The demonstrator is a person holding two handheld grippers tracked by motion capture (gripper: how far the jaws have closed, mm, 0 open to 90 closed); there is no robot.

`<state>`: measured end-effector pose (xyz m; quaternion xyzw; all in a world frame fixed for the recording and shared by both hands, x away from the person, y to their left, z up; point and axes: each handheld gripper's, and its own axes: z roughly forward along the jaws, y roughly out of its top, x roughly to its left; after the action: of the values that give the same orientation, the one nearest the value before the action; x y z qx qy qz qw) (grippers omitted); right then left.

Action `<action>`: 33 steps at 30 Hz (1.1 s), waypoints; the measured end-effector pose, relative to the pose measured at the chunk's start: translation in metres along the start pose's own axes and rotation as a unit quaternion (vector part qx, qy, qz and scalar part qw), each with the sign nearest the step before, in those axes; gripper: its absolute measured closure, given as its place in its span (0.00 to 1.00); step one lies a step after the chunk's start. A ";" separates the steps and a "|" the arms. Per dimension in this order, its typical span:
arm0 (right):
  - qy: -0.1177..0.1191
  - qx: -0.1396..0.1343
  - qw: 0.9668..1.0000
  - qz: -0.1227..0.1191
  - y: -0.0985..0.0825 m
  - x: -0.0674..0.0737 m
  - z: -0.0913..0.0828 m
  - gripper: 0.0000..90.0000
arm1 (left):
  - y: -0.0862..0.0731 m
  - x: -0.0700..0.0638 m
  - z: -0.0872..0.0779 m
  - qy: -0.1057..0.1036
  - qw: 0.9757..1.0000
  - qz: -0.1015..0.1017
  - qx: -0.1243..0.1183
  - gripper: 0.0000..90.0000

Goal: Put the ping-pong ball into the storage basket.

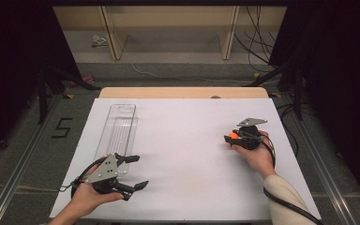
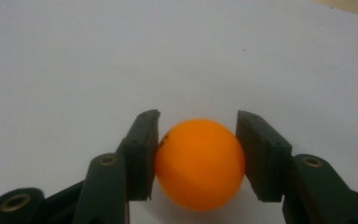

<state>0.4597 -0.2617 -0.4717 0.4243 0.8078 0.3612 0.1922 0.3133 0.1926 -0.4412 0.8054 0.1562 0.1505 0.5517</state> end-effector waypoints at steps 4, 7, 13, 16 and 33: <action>-0.001 -0.002 1.000 -0.001 0.001 0.001 -0.001 0.57 | 0.000 0.000 0.000 0.000 1.000 0.000 0.000 0.18; -0.002 -0.004 1.000 -0.002 0.002 0.001 -0.002 0.57 | 0.000 0.000 0.000 -0.001 1.000 0.001 0.000 0.18; -0.002 -0.009 1.000 0.000 0.003 0.000 -0.003 0.57 | 0.000 -0.001 0.001 -0.003 1.000 0.001 0.001 0.18; -0.002 -0.010 1.000 -0.001 0.003 0.001 -0.004 0.57 | 0.000 -0.001 0.001 -0.003 1.000 0.001 0.001 0.18; -0.001 -0.015 1.000 -0.001 0.006 0.004 -0.007 0.57 | 0.000 -0.001 0.001 -0.004 1.000 0.002 0.001 0.18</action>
<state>0.4564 -0.2585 -0.4626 0.4205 0.8025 0.3728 0.2003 0.3130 0.1916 -0.4412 0.8068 0.1521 0.1485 0.5513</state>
